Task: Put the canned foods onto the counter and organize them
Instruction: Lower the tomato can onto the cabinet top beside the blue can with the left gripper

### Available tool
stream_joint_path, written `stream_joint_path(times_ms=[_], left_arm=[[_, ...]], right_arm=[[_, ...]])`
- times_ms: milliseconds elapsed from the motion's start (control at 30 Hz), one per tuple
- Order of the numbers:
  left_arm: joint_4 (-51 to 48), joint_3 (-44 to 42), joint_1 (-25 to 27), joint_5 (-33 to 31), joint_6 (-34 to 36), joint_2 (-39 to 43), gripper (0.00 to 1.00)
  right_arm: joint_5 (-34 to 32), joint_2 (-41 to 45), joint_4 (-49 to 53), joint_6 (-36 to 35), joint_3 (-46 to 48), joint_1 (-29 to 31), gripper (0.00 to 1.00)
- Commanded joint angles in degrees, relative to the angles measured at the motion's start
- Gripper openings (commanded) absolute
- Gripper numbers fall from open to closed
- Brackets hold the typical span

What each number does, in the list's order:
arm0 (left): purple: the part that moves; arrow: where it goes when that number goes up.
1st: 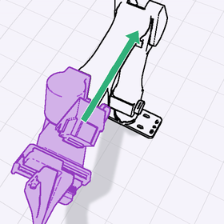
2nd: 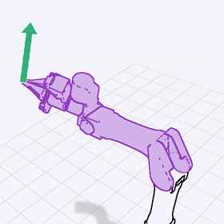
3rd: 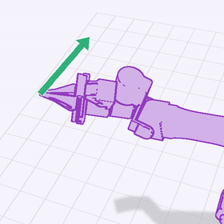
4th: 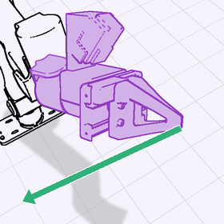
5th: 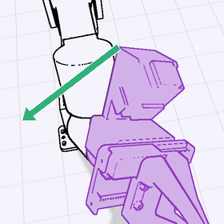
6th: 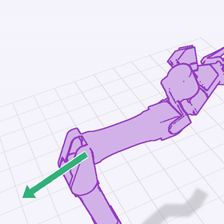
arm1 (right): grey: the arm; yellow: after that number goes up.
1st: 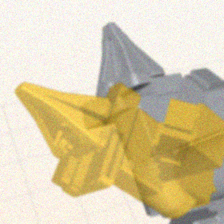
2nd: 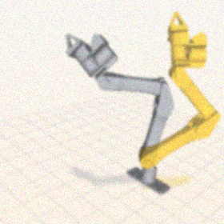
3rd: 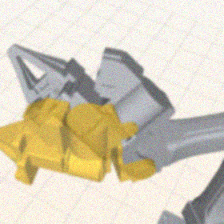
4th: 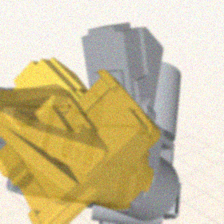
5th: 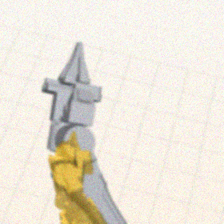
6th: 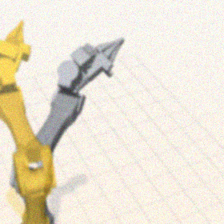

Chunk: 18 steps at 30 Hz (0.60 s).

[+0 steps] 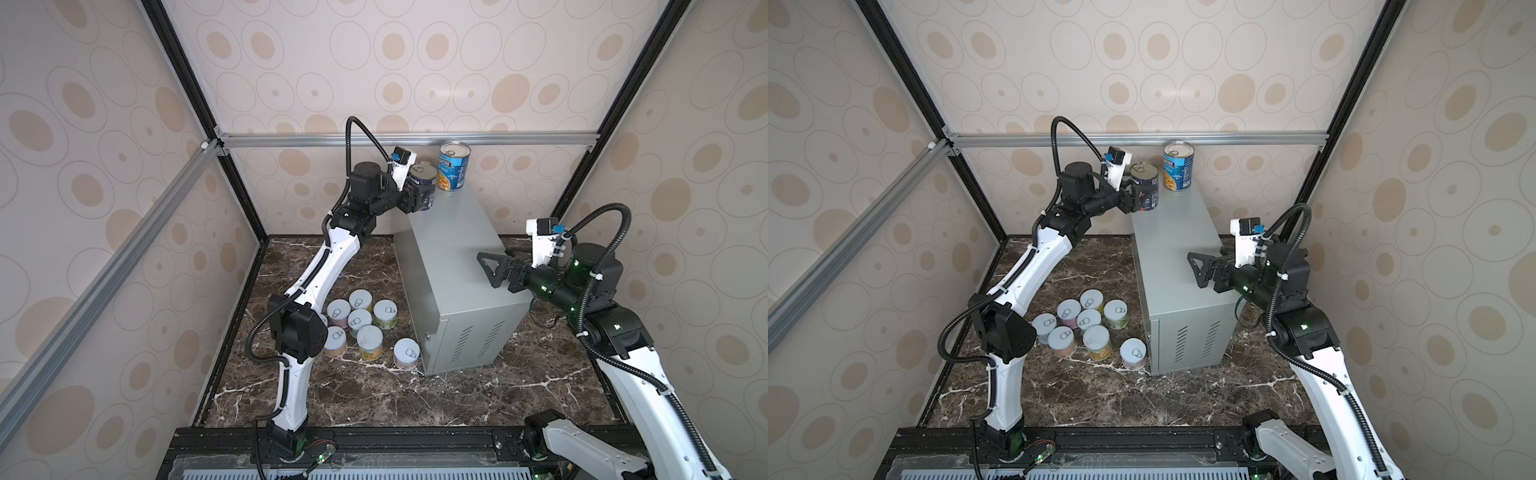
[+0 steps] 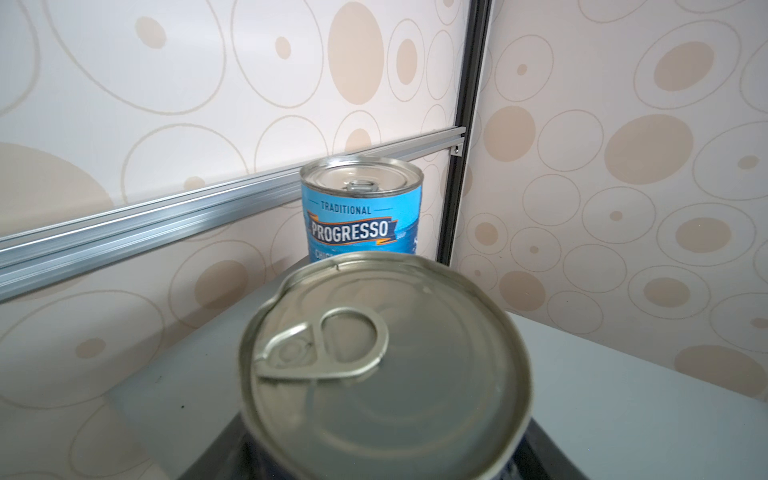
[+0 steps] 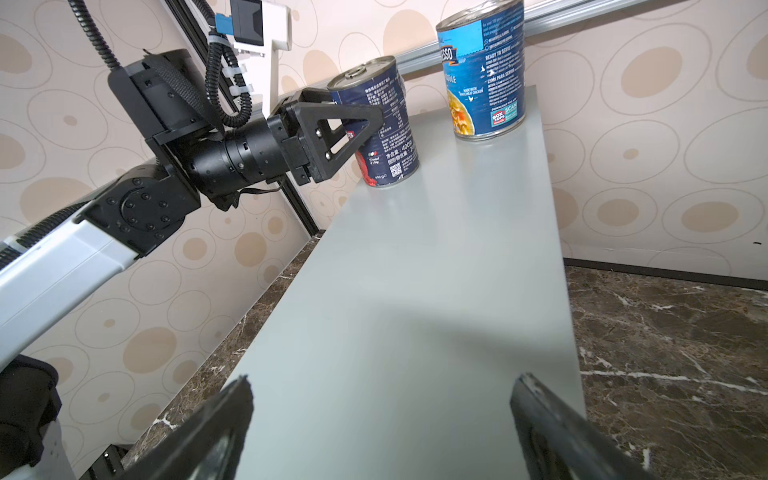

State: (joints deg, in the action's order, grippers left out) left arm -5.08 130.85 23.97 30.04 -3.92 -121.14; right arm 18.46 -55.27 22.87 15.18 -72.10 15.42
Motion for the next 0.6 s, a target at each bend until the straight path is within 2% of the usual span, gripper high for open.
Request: stream_joint_path(times_ms=[0,200,567], left_arm=[[2.89,1.82,-2.05,1.73,0.40,-2.84,0.53],[6.51,5.52,-3.11,3.73,-1.01,-7.43,0.54],[15.47,6.68,-3.66,5.14,-4.69,-12.50,0.57]], right_arm=[[1.21,0.95,-0.08,-0.01,0.86,0.36,1.00],[1.96,1.81,-0.18,-0.37,1.75,2.07,1.00],[1.46,3.56,-0.04,-0.86,2.35,3.41,1.00]])
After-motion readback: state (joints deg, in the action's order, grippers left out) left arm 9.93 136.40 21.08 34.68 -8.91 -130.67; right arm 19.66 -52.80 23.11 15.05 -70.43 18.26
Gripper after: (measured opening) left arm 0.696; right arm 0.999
